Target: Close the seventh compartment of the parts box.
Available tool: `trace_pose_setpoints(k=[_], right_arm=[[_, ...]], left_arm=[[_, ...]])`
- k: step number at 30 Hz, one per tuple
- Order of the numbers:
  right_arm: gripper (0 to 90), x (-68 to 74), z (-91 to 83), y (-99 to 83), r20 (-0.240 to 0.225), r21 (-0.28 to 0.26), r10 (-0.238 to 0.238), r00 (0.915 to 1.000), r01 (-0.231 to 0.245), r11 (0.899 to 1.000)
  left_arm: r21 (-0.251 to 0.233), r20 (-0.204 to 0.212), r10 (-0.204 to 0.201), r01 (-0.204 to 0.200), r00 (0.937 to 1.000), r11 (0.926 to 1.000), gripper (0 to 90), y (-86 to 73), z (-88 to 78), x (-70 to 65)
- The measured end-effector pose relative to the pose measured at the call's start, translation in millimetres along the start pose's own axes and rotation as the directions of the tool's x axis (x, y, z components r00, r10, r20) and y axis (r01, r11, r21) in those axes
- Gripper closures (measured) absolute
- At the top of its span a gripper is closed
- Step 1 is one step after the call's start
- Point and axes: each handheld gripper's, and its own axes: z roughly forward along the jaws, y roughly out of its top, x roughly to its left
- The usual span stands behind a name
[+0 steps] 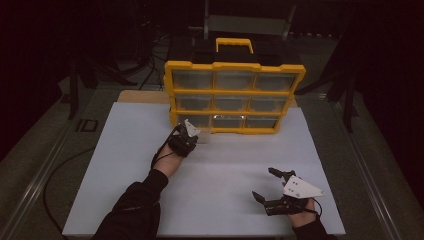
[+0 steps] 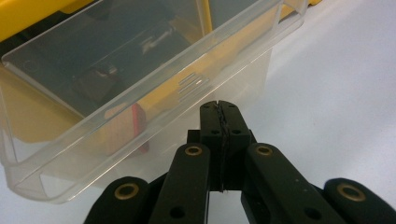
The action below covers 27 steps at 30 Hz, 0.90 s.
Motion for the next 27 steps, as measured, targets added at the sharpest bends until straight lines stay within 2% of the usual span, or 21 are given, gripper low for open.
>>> trace_pose_setpoints(k=[7,11,15,27], right_arm=[[8.3,0.3,-0.2,0.1,0.001,0.001,0.001,1.0000,-0.001,1.000],[8.3,0.5,0.1,0.1,0.001,0.001,0.003,1.0000,-0.003,1.000],[8.3,0.1,0.3,-0.2,0.001,0.003,0.000,1.0000,0.000,1.000],[8.3,-0.2,0.1,-0.3,0.000,0.002,0.000,1.0000,0.000,1.000]], left_arm=[[-0.005,-0.008,-0.001,0.001,1.0000,1.0000,90.0,2.6,1.8,1.9],[-0.008,-0.012,0.025,-0.025,0.9996,0.9997,89.9,3.2,3.5,4.1],[-0.009,-0.019,0.031,-0.031,0.9993,0.9995,89.9,4.4,5.1,4.7],[-0.013,-0.038,0.022,-0.023,0.9990,0.9997,89.9,10.2,8.0,8.8]])
